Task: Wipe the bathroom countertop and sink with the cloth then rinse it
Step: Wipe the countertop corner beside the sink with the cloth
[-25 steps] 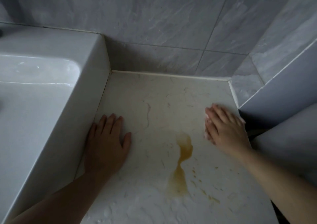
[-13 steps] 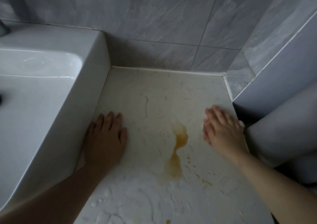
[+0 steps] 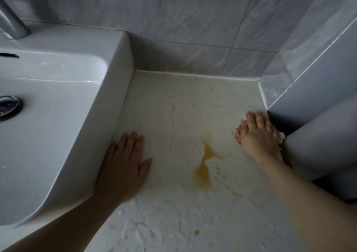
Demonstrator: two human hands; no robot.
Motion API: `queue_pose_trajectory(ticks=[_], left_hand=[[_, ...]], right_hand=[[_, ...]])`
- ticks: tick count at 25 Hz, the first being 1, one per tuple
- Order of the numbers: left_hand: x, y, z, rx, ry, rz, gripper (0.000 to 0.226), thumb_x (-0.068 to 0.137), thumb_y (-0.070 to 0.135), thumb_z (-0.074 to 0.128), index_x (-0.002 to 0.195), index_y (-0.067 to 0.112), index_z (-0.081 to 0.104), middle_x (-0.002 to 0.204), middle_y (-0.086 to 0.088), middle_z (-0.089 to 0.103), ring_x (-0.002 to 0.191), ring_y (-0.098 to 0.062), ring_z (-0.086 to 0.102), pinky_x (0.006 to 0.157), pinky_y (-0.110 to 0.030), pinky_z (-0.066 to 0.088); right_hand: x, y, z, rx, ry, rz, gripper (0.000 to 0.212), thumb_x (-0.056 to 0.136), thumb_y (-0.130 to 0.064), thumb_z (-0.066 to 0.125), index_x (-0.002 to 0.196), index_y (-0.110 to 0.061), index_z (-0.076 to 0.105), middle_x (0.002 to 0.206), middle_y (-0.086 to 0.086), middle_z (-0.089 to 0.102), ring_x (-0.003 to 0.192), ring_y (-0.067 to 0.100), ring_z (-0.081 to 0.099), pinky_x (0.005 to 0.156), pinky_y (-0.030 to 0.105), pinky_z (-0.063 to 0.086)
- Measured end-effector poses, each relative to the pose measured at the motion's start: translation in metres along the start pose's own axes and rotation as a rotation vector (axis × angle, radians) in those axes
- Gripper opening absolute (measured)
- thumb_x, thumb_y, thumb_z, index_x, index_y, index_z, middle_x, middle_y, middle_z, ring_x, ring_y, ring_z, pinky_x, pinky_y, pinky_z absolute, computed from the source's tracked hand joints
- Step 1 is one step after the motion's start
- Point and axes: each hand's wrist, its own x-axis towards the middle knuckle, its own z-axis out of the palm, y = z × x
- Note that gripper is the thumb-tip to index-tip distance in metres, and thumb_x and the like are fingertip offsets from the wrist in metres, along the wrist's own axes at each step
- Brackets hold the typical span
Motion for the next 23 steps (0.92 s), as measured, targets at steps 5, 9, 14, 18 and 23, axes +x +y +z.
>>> queue_pose_trajectory(ticks=[5, 9, 14, 18, 23], left_hand=[[0.0, 0.0, 0.0, 0.005, -0.008, 0.002, 0.074, 0.095, 0.049, 0.006, 0.131, -0.001, 0.048, 0.135, -0.021, 0.05, 0.124, -0.038, 0.047, 0.101, -0.046, 0.024], [-0.001, -0.001, -0.001, 0.001, -0.006, 0.005, 0.075, 0.095, 0.049, 0.006, 0.131, -0.002, 0.048, 0.135, -0.021, 0.049, 0.124, -0.037, 0.047, 0.102, -0.045, 0.024], [-0.001, 0.001, -0.002, -0.005, -0.015, -0.011, 0.076, 0.094, 0.049, 0.005, 0.131, -0.002, 0.047, 0.136, -0.021, 0.049, 0.125, -0.037, 0.046, 0.102, -0.047, 0.025], [-0.002, 0.001, -0.002, -0.018, -0.012, -0.01, 0.076, 0.094, 0.05, 0.006, 0.132, -0.002, 0.046, 0.137, -0.021, 0.047, 0.126, -0.037, 0.045, 0.102, -0.049, 0.03], [-0.003, 0.001, -0.002, -0.017, 0.005, 0.006, 0.067, 0.092, 0.046, 0.021, 0.131, -0.002, 0.047, 0.136, -0.021, 0.049, 0.125, -0.037, 0.046, 0.101, -0.049, 0.03]], right_hand=[[-0.036, -0.125, 0.011, 0.069, -0.003, -0.4, 0.058, 0.091, -0.04, 0.016, 0.145, -0.024, 0.031, 0.156, 0.001, 0.022, 0.143, 0.024, 0.017, 0.113, 0.039, 0.011], [-0.035, -0.091, 0.012, 0.012, 0.001, -0.577, 0.061, 0.09, -0.043, 0.015, 0.142, -0.023, 0.04, 0.151, 0.002, 0.034, 0.139, 0.025, 0.03, 0.11, 0.041, 0.021], [-0.02, -0.01, 0.004, -0.016, 0.068, -0.018, 0.062, 0.089, -0.045, 0.015, 0.142, -0.022, 0.039, 0.153, 0.006, 0.03, 0.138, 0.029, 0.028, 0.111, 0.045, 0.02], [-0.071, -0.111, 0.02, 0.049, 0.032, -0.458, 0.063, 0.084, -0.041, 0.019, 0.135, -0.02, 0.05, 0.143, 0.008, 0.045, 0.131, 0.033, 0.04, 0.107, 0.045, 0.029], [-0.036, -0.045, 0.008, -0.016, -0.029, -0.333, 0.066, 0.083, -0.047, 0.008, 0.14, -0.035, 0.038, 0.155, -0.006, 0.025, 0.141, 0.021, 0.022, 0.112, 0.047, 0.014]])
